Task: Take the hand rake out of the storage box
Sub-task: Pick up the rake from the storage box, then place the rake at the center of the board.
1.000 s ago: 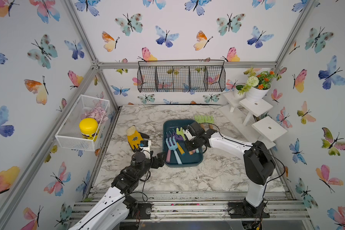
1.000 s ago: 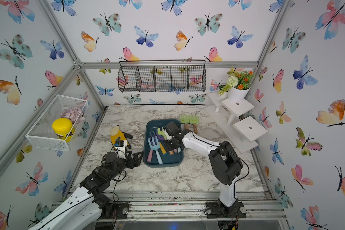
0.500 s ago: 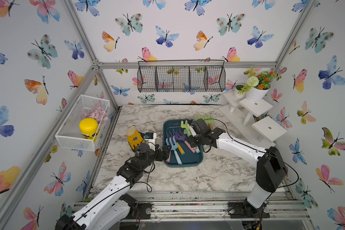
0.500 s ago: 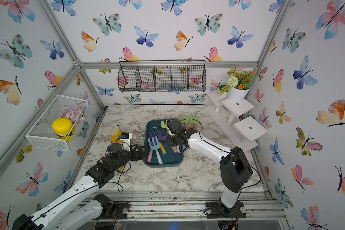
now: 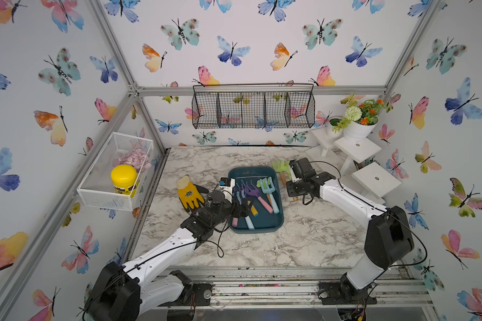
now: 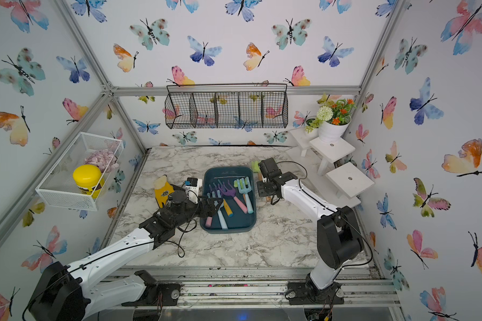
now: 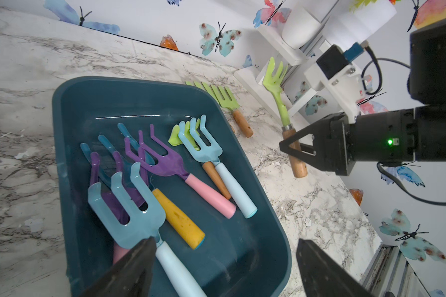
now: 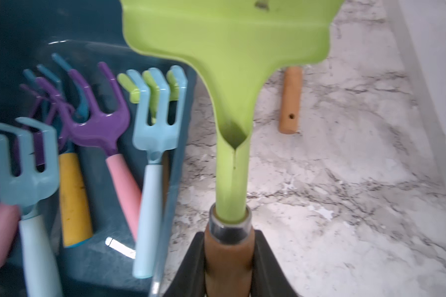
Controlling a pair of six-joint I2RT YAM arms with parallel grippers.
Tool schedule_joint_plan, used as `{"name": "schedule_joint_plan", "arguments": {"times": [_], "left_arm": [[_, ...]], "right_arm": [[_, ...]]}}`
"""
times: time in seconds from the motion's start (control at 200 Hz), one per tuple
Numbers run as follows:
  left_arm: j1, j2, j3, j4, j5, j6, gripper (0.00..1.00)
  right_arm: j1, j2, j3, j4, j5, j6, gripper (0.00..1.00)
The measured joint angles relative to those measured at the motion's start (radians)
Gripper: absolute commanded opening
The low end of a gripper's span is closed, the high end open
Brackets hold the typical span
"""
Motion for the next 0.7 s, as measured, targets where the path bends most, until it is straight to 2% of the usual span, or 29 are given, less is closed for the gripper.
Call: {"name": "schedule_joint_plan", "arguments": {"times": [0.395,0.701], "left_arm": [[-0.076,0.254,0.233,0.051,0.006,0.001,0.92],[-0.144,0.336,0.257,0.077,0.045,-0.003,0.92]], "right_arm": [[-0.188,0.164,0.084,-0.006,0.006,-0.093,0.18],[-0.279,0.328,0.252,-0.005,-0.001,-0.145,0.19]]}}
